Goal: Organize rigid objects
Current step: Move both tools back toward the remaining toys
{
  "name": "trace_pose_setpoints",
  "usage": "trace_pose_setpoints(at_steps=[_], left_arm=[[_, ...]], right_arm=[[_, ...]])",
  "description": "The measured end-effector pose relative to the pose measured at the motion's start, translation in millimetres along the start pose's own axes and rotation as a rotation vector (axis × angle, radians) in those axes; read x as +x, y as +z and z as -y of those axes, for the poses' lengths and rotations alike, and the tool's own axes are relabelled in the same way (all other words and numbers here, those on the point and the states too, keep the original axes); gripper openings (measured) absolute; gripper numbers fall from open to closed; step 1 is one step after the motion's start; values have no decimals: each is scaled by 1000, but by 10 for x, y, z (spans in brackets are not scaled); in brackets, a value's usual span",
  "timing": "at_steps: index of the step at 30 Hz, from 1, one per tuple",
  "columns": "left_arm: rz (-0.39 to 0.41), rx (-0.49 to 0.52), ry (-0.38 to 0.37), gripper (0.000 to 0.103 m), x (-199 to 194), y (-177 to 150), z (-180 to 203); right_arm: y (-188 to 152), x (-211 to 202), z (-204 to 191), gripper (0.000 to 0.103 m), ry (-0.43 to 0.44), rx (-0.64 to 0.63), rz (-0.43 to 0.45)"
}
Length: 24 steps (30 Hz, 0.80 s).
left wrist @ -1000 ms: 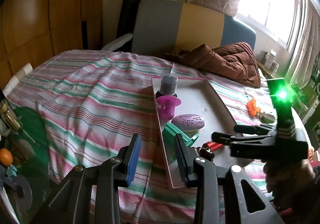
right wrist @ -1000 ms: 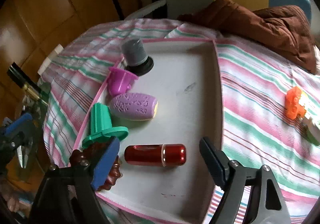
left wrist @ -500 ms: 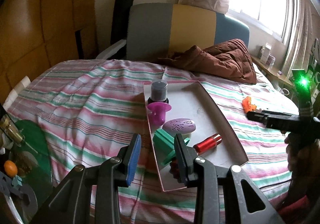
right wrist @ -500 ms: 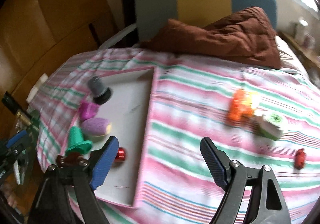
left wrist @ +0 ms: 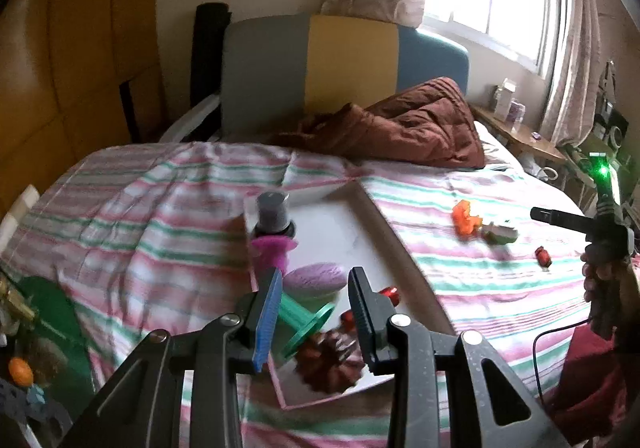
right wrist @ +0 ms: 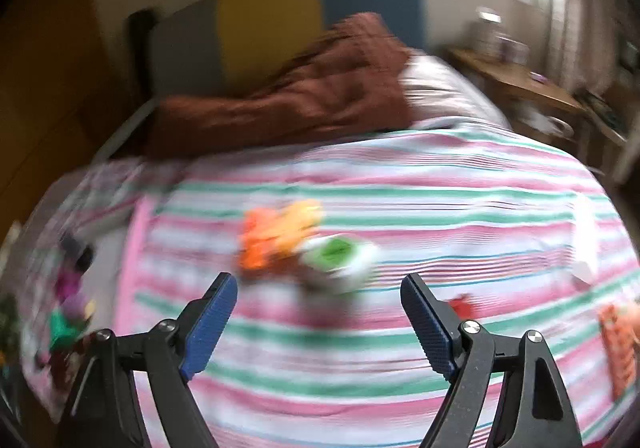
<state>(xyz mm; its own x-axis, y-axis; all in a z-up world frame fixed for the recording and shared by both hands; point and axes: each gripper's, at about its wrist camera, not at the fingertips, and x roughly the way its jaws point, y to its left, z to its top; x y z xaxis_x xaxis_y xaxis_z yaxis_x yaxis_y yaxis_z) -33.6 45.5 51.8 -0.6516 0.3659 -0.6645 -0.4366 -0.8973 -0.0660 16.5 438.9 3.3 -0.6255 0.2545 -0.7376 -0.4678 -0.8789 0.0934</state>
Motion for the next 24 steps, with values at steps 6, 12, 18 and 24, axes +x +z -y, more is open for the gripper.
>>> trace_pose_setpoints(at_steps=[6, 12, 18, 24], left_arm=[[-24, 29, -86, 34, 142, 233, 381], [-88, 108, -156, 38, 516, 436, 1002], [-253, 55, -224, 38, 1200, 483, 1462], [-290, 60, -242, 38, 1692, 528, 1775]], right_arm=[[-49, 82, 848, 85, -131, 247, 24], [-76, 109, 1163, 86, -105, 410, -7], [-68, 101, 1113, 89, -55, 404, -14], [-83, 103, 1063, 89, -16, 409, -20]])
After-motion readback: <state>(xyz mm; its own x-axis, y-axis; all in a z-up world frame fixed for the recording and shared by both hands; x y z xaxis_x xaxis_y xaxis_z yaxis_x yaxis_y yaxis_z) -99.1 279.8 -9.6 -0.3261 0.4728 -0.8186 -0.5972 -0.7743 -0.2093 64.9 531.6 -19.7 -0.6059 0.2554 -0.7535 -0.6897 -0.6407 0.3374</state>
